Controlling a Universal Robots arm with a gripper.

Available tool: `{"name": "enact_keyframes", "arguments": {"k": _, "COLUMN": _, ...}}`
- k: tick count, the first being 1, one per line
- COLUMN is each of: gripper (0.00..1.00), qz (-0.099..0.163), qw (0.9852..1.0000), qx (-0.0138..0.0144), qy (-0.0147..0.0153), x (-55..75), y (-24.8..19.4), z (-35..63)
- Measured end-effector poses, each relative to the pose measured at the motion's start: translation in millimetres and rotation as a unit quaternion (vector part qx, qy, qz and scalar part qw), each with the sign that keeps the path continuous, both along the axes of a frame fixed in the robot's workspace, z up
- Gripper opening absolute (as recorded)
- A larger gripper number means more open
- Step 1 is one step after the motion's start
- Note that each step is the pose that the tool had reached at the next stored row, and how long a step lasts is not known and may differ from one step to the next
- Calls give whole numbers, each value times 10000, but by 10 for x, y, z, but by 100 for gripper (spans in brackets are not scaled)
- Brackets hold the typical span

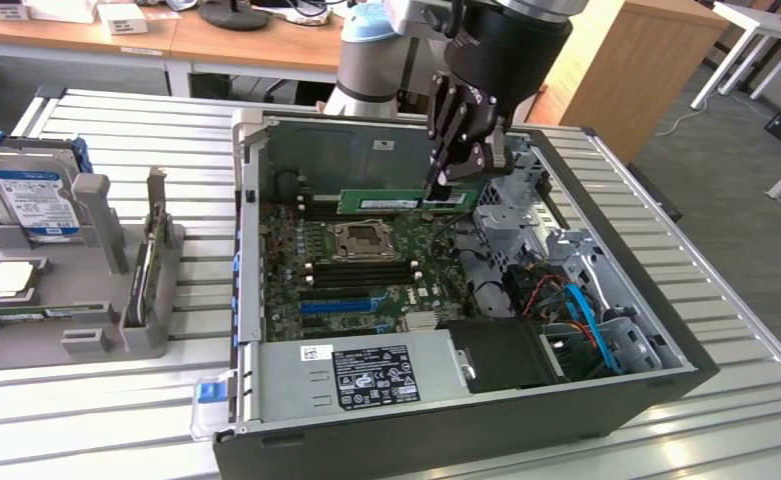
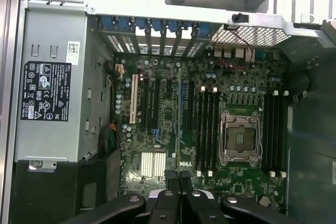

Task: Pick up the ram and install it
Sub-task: 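Pick up the ram and move it above insertion slot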

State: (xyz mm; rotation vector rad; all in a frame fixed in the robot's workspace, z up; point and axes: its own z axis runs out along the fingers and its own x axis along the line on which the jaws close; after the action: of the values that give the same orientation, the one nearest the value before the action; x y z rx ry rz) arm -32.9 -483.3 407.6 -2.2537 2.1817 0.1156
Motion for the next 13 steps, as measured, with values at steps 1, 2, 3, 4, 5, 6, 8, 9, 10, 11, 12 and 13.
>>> {"name": "enact_keyframes", "arguments": {"k": 1, "gripper": 12, "qz": 5, "qw": 10000, "qx": 0, "qy": -25, "x": -7, "y": 0, "z": 0}}
{"name": "enact_keyframes", "arguments": {"k": 2, "gripper": 12, "qz": 7, "qw": 10000, "qx": 0, "qy": -39, "x": -12, "y": 1, "z": 0}}
{"name": "enact_keyframes", "arguments": {"k": 3, "gripper": 12, "qz": 7, "qw": 10000, "qx": 1, "qy": -42, "x": -13, "y": 1, "z": -1}}
{"name": "enact_keyframes", "arguments": {"k": 4, "gripper": 12, "qz": 8, "qw": 10000, "qx": 1, "qy": -43, "x": -13, "y": 0, "z": -1}}
{"name": "enact_keyframes", "arguments": {"k": 5, "gripper": 12, "qz": 8, "qw": 10000, "qx": 1, "qy": -43, "x": -14, "y": 3, "z": -1}}
{"name": "enact_keyframes", "arguments": {"k": 6, "gripper": 12, "qz": 3, "qw": 10000, "qx": 0, "qy": -43, "x": -15, "y": 13, "z": 0}}
{"name": "enact_keyframes", "arguments": {"k": 8, "gripper": 12, "qz": -58, "qw": 10000, "qx": 0, "qy": -43, "x": -14, "y": 75, "z": -5}}
{"name": "enact_keyframes", "arguments": {"k": 9, "gripper": 12, "qz": -79, "qw": 10000, "qx": 1, "qy": -43, "x": -14, "y": 85, "z": -7}}
{"name": "enact_keyframes", "arguments": {"k": 10, "gripper": 12, "qz": -100, "qw": 9999, "qx": 1, "qy": -43, "x": -14, "y": 94, "z": -9}}
{"name": "enact_keyframes", "arguments": {"k": 11, "gripper": 12, "qz": -121, "qw": 9999, "qx": 0, "qy": -43, "x": -14, "y": 102, "z": -11}}
{"name": "enact_keyframes", "arguments": {"k": 12, "gripper": 12, "qz": -142, "qw": 9999, "qx": 0, "qy": -43, "x": -14, "y": 112, "z": -13}}
{"name": "enact_keyframes", "arguments": {"k": 13, "gripper": 12, "qz": -161, "qw": 9999, "qx": 0, "qy": -43, "x": -14, "y": 122, "z": -14}}
